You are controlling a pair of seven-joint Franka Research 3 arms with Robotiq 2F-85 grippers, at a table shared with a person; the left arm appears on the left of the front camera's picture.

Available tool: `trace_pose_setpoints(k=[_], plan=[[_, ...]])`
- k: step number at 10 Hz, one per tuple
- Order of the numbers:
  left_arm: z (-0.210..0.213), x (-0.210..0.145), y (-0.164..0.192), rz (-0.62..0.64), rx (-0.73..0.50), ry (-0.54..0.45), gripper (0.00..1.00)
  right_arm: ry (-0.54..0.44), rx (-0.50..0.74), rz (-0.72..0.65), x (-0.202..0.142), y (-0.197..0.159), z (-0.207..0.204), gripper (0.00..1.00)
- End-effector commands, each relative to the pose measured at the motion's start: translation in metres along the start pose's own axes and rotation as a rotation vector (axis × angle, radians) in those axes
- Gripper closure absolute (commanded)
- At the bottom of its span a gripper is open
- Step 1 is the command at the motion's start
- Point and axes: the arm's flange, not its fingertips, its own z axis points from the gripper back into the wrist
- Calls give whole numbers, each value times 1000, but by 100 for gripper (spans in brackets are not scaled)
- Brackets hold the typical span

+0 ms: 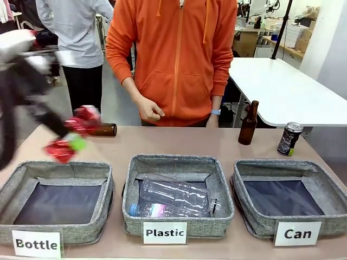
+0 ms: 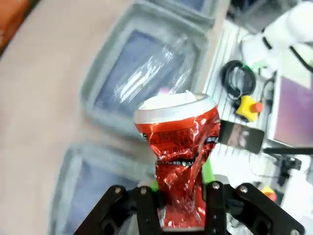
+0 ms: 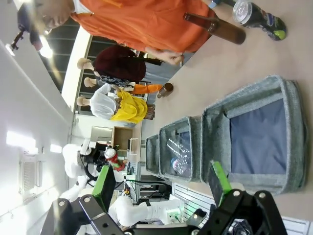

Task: Sort the can waste into the basket.
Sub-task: Pick up the can waste from the table and place it in the right Fabric basket.

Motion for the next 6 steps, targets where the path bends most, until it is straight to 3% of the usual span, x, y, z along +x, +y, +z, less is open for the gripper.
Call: trace_pose_setpoints(k=[1, 3, 4, 6], plan=[[-29, 91, 27, -151, 3, 61, 74, 22, -20, 0, -8, 16, 62, 0], [-114, 188, 11, -340, -31, 43, 74, 29, -19, 37, -26, 20, 108, 0], [-160, 222, -1, -368, -29, -5, 74, 75, -21, 67, -31, 17, 121, 0], [-240, 248, -35, -350, -85, -55, 74, 96, -49, 75, -27, 14, 125, 0]])
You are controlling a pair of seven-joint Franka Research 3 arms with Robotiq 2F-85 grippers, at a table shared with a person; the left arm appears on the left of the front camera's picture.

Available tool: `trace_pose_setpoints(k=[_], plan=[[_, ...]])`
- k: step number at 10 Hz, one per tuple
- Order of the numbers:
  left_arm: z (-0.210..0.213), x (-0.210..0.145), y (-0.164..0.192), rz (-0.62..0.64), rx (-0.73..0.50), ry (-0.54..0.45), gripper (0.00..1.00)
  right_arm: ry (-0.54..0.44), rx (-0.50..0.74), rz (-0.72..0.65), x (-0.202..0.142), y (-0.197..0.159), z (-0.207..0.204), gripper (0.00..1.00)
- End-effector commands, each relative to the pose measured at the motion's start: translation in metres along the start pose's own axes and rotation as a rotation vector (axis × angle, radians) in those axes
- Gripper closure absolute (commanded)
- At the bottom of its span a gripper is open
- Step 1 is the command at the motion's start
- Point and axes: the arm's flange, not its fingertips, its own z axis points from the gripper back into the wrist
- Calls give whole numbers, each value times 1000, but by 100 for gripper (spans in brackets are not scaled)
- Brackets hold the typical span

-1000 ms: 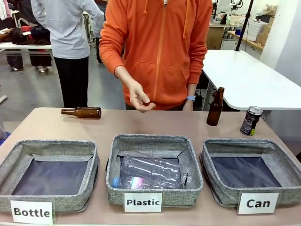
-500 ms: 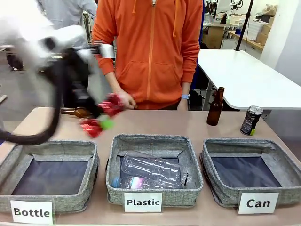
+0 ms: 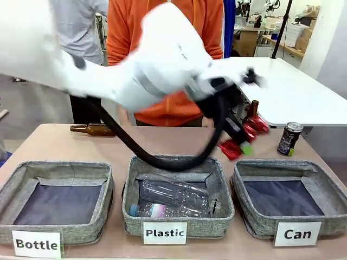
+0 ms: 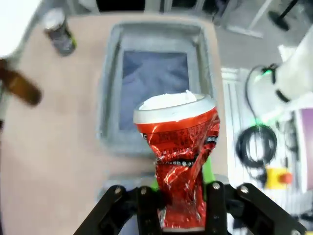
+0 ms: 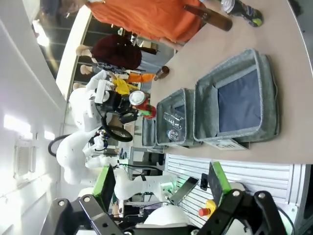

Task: Sort the can waste into the basket.
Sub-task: Pick up the can waste from the table and place it in the right Fabric basket.

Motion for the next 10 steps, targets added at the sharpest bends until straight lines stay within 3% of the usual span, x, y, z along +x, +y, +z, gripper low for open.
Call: trace_pose_setpoints(k=[1, 2, 4, 10], plan=[[-52, 10, -17, 5, -16, 19, 74, 65, -47, 38, 11, -14, 2, 0], [-77, 10, -28, -19, -1, 46, 74, 0, 0, 0, 0, 0, 0, 0], [-97, 14, -32, -26, 27, 76, 74, 0, 0, 0, 0, 0, 0, 0], [-108, 23, -13, -34, 88, 41, 74, 0, 0, 0, 0, 0, 0, 0]])
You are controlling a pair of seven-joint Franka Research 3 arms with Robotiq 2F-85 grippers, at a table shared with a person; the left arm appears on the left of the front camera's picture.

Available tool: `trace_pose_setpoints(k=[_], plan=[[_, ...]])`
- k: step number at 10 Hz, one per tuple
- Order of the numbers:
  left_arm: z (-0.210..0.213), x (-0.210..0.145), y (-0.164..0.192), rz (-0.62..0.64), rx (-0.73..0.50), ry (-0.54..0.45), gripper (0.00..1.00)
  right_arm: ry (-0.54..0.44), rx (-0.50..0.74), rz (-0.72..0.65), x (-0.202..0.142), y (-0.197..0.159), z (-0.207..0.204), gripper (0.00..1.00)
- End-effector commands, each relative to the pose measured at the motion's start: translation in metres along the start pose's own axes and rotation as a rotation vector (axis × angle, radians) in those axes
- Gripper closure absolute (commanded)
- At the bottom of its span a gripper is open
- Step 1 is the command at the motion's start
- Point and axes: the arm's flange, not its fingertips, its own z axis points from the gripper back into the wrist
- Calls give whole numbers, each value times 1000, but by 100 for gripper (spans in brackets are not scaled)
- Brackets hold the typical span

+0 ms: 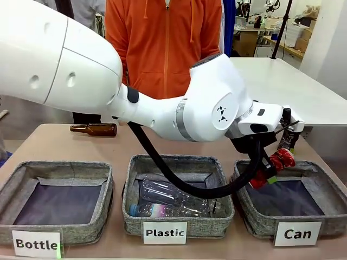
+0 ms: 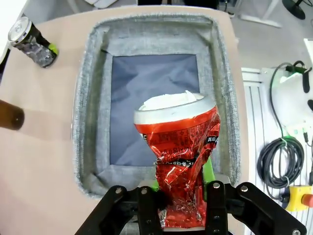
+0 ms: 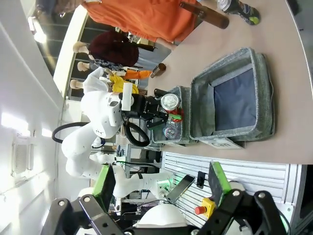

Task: Sort the can waste into the basket.
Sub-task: Pick up the can waste from the table and place it in the right Fabric basket.

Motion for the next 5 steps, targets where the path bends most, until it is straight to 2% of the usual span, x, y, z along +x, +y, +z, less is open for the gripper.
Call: trace_pose_setpoints(k=[1, 2, 3, 4, 5], plan=[[-3, 10, -1, 17, 1, -15, 58, -10, 12, -5, -3, 4, 0, 0], [-3, 12, 1, 18, -8, -16, 17, -10, 12, -5, -3, 4, 0, 0], [-1, 14, 2, 20, -2, -29, 1, -10, 12, -5, -3, 4, 0, 0], [0, 14, 2, 21, -3, -32, 12, -10, 12, -5, -3, 4, 0, 0], [-1, 14, 3, 24, -6, -31, 0, -10, 12, -5, -3, 4, 0, 0]])
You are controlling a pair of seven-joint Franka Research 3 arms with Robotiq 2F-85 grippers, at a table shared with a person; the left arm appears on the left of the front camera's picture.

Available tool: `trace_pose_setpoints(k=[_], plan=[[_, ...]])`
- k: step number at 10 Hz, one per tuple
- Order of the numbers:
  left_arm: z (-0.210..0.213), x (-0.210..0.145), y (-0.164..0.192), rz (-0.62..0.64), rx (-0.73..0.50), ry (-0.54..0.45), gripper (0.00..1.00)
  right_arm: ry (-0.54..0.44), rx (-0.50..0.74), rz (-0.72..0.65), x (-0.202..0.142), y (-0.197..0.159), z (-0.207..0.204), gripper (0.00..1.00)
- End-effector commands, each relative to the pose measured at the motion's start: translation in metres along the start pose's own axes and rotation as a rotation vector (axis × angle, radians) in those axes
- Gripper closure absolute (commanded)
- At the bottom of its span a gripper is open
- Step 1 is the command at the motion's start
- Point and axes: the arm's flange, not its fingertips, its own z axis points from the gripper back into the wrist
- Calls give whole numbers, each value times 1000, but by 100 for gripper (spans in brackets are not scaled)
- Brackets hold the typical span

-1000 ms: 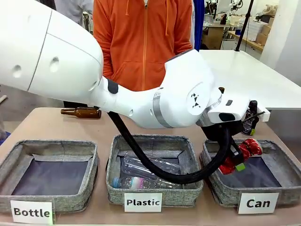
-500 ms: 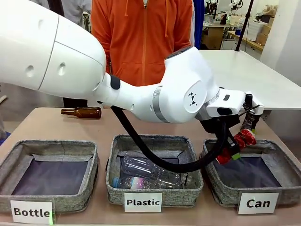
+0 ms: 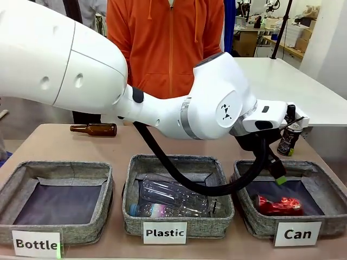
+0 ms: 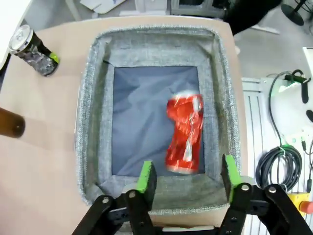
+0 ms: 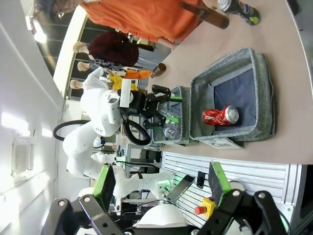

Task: Sort the can waste into the basket.
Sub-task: Pick up the can waste from the table and place it in the right Fabric basket.

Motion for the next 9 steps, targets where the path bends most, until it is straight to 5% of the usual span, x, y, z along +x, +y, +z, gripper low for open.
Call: trace_pose_setpoints(k=[1, 5, 7, 9], plan=[[1, 3, -2, 20, 1, -6, 0, -10, 11, -6, -3, 4, 0, 0], [43, -5, 2, 122, 17, 21, 0, -10, 11, -6, -3, 4, 0, 0], [132, -36, 2, 276, -32, 102, 0, 0, 0, 0, 0, 0, 0, 0], [225, -92, 3, 453, -98, 38, 0, 90, -12, 11, 6, 1, -43, 0]])
